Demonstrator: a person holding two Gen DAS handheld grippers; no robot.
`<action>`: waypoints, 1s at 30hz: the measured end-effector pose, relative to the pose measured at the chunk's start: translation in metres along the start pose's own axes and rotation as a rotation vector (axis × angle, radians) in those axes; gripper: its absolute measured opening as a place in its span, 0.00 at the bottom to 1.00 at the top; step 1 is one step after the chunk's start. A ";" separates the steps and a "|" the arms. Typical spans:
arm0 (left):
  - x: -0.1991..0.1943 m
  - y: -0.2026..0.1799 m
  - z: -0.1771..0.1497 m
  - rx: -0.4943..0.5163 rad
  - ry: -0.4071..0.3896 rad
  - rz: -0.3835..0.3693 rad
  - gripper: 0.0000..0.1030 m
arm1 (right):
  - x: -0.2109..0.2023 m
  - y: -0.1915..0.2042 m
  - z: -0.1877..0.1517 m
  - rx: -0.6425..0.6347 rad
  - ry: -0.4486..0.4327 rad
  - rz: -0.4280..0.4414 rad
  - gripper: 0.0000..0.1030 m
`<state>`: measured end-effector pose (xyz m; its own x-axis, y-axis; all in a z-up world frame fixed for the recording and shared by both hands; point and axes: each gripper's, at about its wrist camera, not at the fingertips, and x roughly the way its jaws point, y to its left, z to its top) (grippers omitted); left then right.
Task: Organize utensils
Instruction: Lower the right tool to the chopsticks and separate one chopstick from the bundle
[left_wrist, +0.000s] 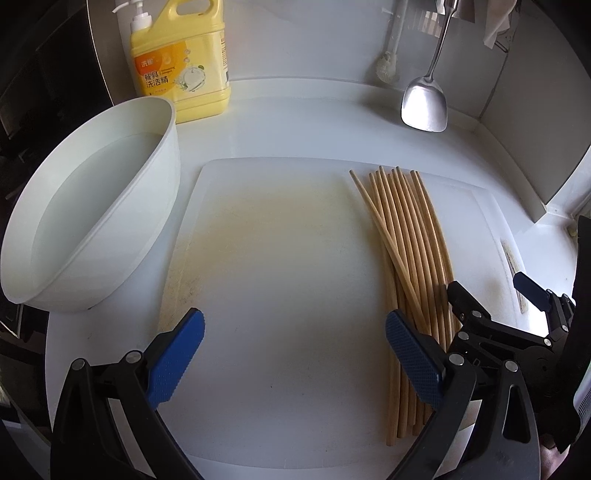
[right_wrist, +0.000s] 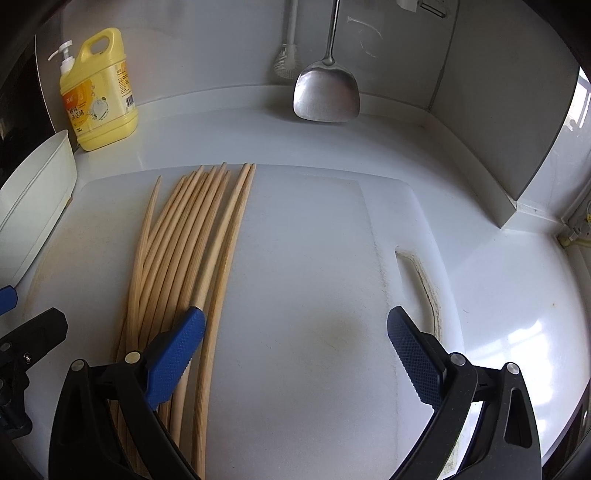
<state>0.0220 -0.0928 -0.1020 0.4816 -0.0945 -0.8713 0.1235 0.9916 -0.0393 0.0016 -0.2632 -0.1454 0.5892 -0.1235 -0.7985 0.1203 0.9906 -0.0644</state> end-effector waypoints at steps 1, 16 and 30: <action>0.000 0.000 0.000 -0.003 -0.002 0.000 0.94 | 0.001 0.002 0.000 -0.013 -0.002 -0.007 0.91; 0.020 -0.026 0.011 -0.013 0.011 -0.041 0.94 | -0.001 -0.030 -0.009 0.045 -0.029 0.050 0.81; 0.035 -0.012 0.005 -0.040 0.027 0.007 0.94 | -0.002 -0.032 -0.011 0.050 -0.035 0.058 0.81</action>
<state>0.0416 -0.1083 -0.1296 0.4589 -0.0860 -0.8843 0.0857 0.9949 -0.0523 -0.0120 -0.2938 -0.1487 0.6237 -0.0685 -0.7787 0.1241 0.9922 0.0121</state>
